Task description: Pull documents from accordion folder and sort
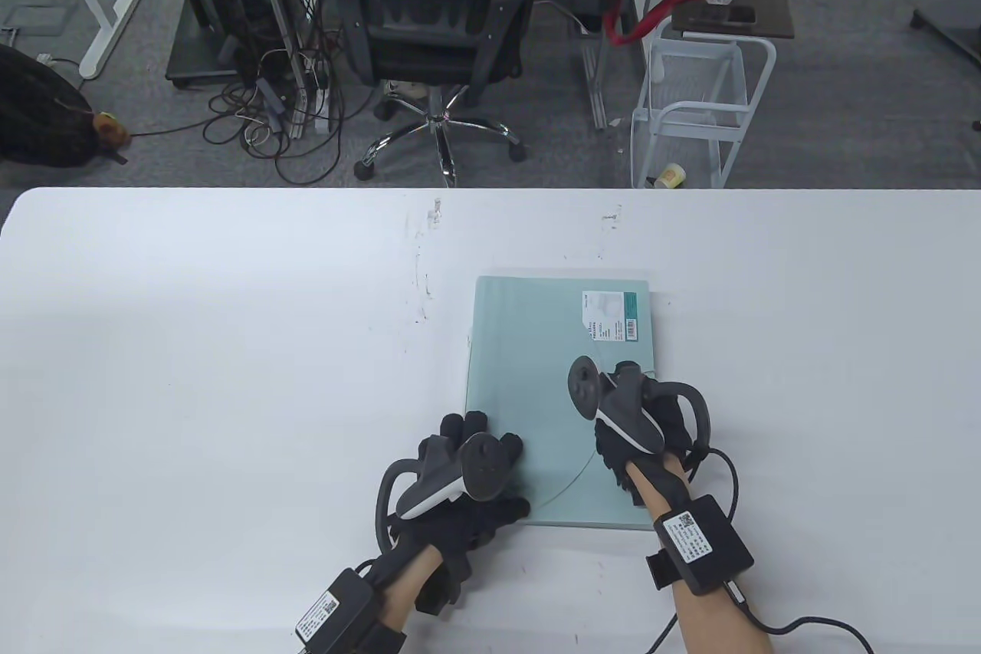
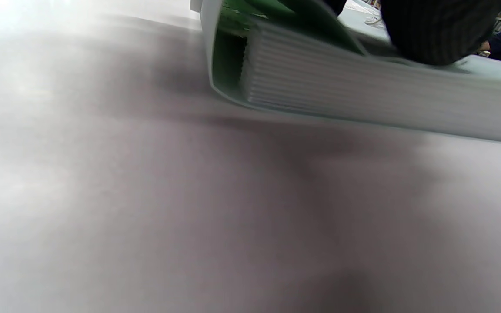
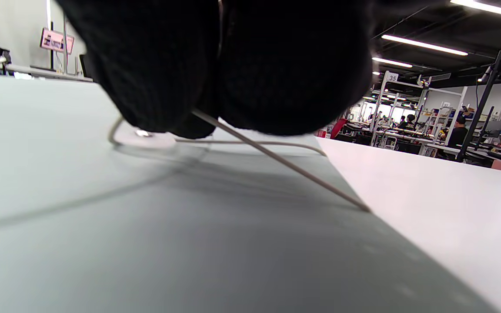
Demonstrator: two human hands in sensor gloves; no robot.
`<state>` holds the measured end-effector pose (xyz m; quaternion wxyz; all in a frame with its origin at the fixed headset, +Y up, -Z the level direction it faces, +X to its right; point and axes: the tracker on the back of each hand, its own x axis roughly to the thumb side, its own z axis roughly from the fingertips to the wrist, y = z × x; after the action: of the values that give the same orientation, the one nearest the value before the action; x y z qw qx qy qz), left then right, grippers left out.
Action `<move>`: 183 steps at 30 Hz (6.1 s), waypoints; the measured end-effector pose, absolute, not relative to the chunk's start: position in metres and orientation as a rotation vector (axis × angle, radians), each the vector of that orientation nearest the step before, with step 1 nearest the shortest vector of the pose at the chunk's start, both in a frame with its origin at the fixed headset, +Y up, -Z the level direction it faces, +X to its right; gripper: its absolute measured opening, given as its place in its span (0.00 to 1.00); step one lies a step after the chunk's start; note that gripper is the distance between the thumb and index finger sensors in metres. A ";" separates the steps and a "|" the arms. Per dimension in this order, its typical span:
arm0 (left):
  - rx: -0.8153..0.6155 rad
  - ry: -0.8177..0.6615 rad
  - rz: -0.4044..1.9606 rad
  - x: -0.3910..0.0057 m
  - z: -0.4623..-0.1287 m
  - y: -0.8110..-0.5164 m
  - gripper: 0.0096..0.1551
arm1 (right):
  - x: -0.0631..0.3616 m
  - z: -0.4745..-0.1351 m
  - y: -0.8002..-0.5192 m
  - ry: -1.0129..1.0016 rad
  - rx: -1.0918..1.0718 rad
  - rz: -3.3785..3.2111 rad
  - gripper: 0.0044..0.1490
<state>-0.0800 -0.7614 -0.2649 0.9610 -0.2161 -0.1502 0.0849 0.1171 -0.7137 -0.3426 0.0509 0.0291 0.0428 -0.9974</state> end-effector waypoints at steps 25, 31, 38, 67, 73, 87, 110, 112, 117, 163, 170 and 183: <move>-0.431 -0.324 0.143 -0.074 -0.264 -0.762 0.45 | 0.161 -0.358 -0.720 0.196 0.495 -3.214 0.22; -0.427 -0.324 0.154 -0.075 -0.264 -0.760 0.45 | 0.185 -0.331 -0.718 0.112 0.432 -3.150 0.27; -0.419 -0.333 0.174 -0.075 -0.263 -0.758 0.46 | 0.179 -0.298 -0.720 -0.024 0.187 -3.114 0.36; -0.049 -0.196 0.584 -0.139 -0.257 -0.701 0.54 | 0.180 -0.295 -0.734 -0.110 0.188 -3.155 0.31; 0.079 0.022 0.733 -0.187 -0.259 -0.694 0.49 | 0.179 -0.294 -0.734 -0.104 0.183 -3.139 0.31; -0.024 0.351 0.790 -0.244 -0.270 -0.727 0.51 | 0.162 -0.295 -0.720 -0.043 0.129 -3.093 0.38; -0.116 0.226 0.993 -0.241 -0.273 -0.736 0.49 | 0.022 -0.346 -0.719 -0.302 0.213 -3.278 0.45; -0.120 0.218 1.003 -0.240 -0.274 -0.736 0.48 | 0.018 -0.347 -0.722 -0.328 0.246 -3.242 0.46; -0.119 0.205 1.003 -0.239 -0.274 -0.736 0.47 | 0.015 -0.353 -0.726 -0.411 0.308 -3.188 0.50; -0.054 -0.262 0.949 -0.150 -0.261 -0.673 0.47 | 0.246 -0.305 -0.645 0.080 0.342 -4.368 0.50; -0.062 -0.471 0.955 -0.111 -0.251 -0.612 0.44 | 0.238 -0.306 -0.646 0.083 0.300 -4.341 0.50; -0.333 -0.504 0.864 -0.011 -0.282 -0.581 0.35 | 0.228 -0.305 -0.645 0.105 0.255 -4.291 0.51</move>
<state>-0.0110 -0.5805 -0.2823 0.8644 -0.1587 -0.2403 0.4121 0.2279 -0.6455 -0.3054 -0.5473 0.0497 0.0204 -0.8352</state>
